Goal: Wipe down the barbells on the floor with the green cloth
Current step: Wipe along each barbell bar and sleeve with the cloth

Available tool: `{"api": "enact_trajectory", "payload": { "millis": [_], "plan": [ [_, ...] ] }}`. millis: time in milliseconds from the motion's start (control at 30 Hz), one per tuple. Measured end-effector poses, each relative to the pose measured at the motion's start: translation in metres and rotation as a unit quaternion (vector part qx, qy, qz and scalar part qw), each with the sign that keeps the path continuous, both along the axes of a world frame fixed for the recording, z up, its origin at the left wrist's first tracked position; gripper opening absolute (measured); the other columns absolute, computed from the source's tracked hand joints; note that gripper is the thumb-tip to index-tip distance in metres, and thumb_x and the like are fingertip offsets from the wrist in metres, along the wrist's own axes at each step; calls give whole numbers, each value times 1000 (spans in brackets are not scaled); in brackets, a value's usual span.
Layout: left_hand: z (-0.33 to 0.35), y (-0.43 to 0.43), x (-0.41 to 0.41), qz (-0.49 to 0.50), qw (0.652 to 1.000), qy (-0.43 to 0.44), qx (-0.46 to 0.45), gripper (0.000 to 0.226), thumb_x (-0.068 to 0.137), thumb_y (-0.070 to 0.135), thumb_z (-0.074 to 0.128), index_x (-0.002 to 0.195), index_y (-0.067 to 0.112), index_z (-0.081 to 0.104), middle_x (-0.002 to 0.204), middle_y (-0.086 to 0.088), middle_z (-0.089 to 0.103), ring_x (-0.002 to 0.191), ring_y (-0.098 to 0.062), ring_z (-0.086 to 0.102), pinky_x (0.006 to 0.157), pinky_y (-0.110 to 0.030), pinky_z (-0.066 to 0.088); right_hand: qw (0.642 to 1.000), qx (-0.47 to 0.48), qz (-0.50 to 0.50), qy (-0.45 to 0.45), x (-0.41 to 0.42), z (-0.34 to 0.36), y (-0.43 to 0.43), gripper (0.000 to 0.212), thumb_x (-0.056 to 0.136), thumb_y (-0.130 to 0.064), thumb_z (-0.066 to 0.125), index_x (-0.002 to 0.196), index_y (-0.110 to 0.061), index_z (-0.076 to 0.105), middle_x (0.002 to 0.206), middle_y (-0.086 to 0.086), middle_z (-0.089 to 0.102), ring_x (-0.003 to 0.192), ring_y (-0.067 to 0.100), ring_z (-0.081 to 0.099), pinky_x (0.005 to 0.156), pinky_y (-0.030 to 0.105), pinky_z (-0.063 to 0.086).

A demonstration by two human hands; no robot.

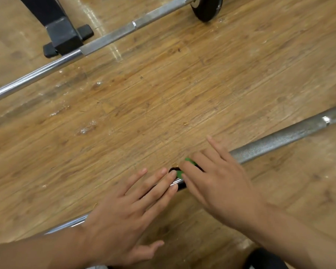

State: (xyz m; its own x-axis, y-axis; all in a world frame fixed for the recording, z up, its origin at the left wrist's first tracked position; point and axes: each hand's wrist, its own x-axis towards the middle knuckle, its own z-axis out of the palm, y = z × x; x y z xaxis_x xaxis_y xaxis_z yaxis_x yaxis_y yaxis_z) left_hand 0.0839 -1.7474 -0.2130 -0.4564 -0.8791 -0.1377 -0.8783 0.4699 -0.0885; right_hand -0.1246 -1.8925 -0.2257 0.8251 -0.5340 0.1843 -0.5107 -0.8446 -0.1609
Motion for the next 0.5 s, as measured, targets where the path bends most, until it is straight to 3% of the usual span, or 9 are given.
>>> {"api": "enact_trajectory", "payload": {
  "millis": [67, 167, 233, 333, 400, 500],
  "plan": [
    [1, 1, 0, -3, 1000, 8, 1, 106, 86, 72, 58, 161, 1, 31, 171, -20, 20, 159, -35, 21, 121, -56, 26, 1000, -14, -17, 12, -28, 2, -23, 31, 102, -32, 42, 99, -20, 70, 88, 0, 66, 88, 24, 65, 124, 54, 23],
    [2, 3, -2, 0, 1000, 13, 6, 106, 87, 70, 58, 160, 0, 31, 171, -21, 20, 159, -35, 22, 121, -57, 26, 985, -2, -161, 65, -72, 14, -60, 40, 102, -33, 35, 95, -16, 71, 86, 3, 65, 89, 33, 66, 126, 57, 15],
    [2, 3, -3, -4, 1000, 10, 7, 106, 88, 70, 57, 161, -1, 29, 171, -22, 18, 159, -36, 20, 122, -58, 24, 975, -7, -206, 78, -64, 16, -55, 38, 99, -30, 37, 91, -13, 69, 86, 6, 65, 90, 36, 63, 126, 53, 18],
    [1, 4, -4, -4, 1000, 2, 5, 105, 90, 69, 55, 161, -2, 27, 171, -23, 17, 159, -37, 19, 123, -59, 22, 994, -5, -106, 15, -13, 8, -6, 28, 100, -26, 44, 92, -13, 68, 84, 5, 63, 86, 31, 58, 124, 50, 27],
    [1, 6, -4, -5, 1000, 5, 5, 105, 90, 69, 55, 162, -1, 26, 171, -22, 18, 159, -36, 19, 122, -59, 23, 1000, 14, 5, 10, 1, 4, 15, 26, 103, -28, 44, 101, -17, 67, 91, 1, 62, 91, 23, 56, 127, 48, 22],
    [1, 5, -3, -14, 1000, 12, 4, 108, 88, 73, 53, 162, -1, 27, 171, -22, 18, 160, -36, 18, 123, -59, 22, 1000, -1, -12, 14, -33, 4, -20, 32, 105, -30, 40, 96, -18, 68, 82, -2, 60, 81, 23, 60, 128, 52, 14]
  ]
}}
